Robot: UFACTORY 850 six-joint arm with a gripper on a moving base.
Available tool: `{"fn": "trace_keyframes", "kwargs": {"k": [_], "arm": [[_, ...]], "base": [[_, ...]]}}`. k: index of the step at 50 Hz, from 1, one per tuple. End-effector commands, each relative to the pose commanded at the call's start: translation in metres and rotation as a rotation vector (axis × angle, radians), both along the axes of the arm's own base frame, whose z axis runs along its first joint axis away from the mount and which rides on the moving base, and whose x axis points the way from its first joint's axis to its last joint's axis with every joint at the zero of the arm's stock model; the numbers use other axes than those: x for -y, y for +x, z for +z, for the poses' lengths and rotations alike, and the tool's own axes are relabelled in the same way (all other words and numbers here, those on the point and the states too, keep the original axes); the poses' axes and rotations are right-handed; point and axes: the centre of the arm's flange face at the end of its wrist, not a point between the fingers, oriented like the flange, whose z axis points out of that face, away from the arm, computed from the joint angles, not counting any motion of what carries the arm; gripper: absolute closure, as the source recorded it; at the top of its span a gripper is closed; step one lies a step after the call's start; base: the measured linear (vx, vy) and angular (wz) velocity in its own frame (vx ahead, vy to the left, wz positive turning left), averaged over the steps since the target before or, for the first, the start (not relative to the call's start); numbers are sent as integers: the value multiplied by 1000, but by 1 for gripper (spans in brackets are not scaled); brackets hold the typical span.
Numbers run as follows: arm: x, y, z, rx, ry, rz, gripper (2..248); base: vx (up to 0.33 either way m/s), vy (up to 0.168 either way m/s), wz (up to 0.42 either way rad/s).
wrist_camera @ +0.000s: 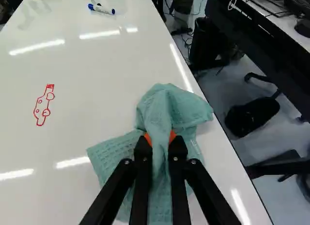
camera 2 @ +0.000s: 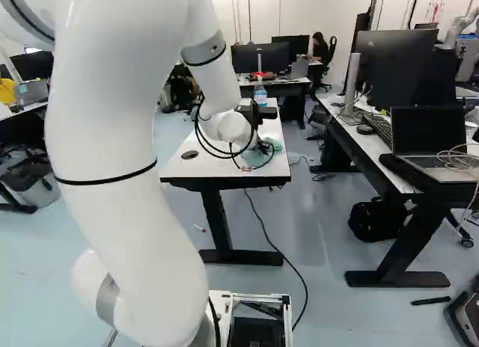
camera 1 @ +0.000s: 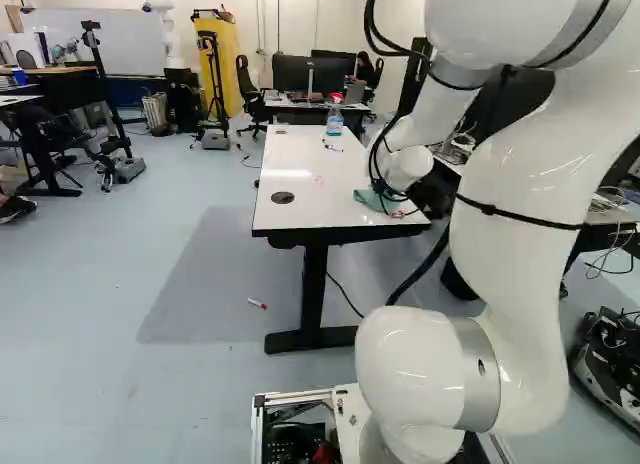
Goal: Clean the table with the green towel
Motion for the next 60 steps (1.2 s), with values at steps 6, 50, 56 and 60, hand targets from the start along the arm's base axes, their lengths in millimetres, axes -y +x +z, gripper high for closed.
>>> {"fn": "trace_keyframes", "kwargs": {"k": [6,50,56,60], "arm": [[-8,-3,0,-2,0,14,206],[-32,4,19,18,-4,66,206],[-40,6,24,1,0,83,206],[-46,8,27,-10,2,96,206]], "base": [[0,0,0],[0,0,0],[0,0,0],[0,0,0]]}}
